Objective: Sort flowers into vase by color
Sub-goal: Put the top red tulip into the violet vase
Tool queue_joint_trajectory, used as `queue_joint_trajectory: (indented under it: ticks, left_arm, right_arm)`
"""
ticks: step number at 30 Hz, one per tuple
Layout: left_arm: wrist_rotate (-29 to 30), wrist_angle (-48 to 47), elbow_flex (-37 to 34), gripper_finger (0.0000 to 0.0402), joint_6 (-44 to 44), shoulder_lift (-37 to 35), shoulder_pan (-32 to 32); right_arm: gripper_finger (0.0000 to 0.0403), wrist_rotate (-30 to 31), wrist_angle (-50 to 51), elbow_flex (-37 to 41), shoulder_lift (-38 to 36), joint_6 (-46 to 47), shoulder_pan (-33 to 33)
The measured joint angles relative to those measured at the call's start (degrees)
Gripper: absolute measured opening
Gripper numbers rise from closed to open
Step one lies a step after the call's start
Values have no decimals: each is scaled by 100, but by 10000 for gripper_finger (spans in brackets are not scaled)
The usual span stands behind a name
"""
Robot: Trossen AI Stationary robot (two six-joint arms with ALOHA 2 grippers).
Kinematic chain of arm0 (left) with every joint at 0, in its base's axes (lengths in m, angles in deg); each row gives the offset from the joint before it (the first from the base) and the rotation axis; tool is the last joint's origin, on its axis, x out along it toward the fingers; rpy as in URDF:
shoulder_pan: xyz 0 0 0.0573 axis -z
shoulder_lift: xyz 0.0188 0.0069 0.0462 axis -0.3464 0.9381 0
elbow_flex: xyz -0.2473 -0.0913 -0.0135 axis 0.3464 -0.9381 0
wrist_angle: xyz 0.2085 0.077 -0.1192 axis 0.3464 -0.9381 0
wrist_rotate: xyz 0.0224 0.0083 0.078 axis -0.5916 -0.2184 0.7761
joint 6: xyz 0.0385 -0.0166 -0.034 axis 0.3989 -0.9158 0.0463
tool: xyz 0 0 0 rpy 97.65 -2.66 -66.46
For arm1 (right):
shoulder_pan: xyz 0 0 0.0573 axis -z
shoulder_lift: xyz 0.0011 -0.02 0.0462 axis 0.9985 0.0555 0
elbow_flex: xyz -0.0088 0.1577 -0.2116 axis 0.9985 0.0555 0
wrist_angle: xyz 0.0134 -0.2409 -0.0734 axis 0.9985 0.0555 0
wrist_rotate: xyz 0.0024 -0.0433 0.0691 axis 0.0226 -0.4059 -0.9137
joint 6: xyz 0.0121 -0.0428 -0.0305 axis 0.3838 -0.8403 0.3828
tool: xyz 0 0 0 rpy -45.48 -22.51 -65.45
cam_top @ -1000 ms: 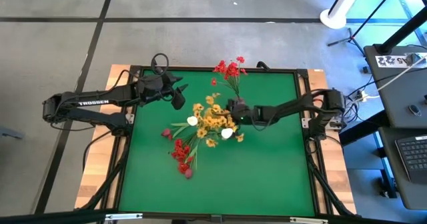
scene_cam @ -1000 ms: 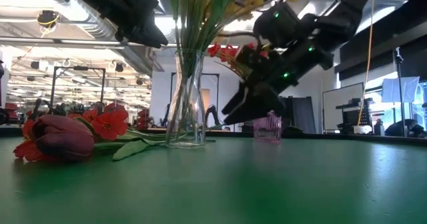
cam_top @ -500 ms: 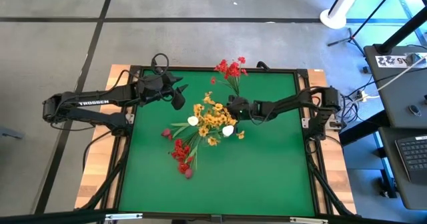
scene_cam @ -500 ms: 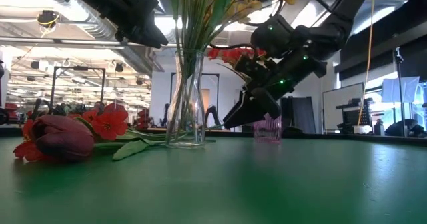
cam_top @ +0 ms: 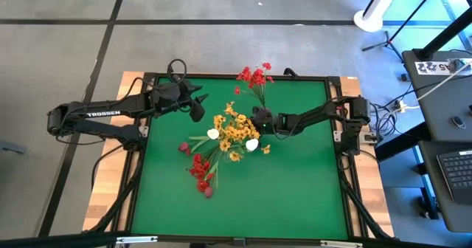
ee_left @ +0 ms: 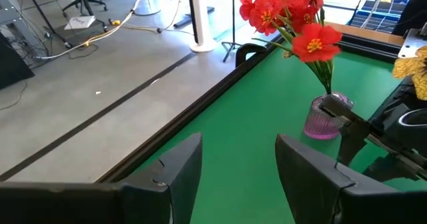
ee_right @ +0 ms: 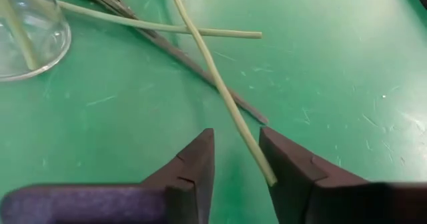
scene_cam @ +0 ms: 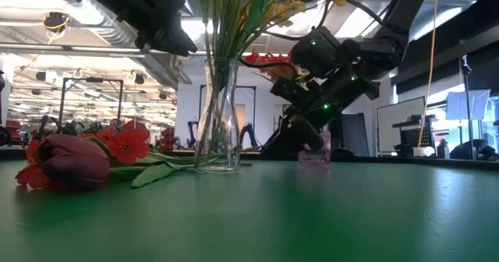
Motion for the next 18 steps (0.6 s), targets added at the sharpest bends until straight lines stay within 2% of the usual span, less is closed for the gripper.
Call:
queue_joint_trajectory:
  ticks: [5,15,18]
  left_arm:
    - [-1,-2,0,184,-2,0,0]
    - [1,-2,0,184,-15,0,0]
    - [1,-2,0,184,-16,0,0]
  right_arm:
    - [99,-147,-17,0,0,110,0]
    - [96,-151,-87,0,0,146,0]
    - [83,-151,-87,0,0,147,0]
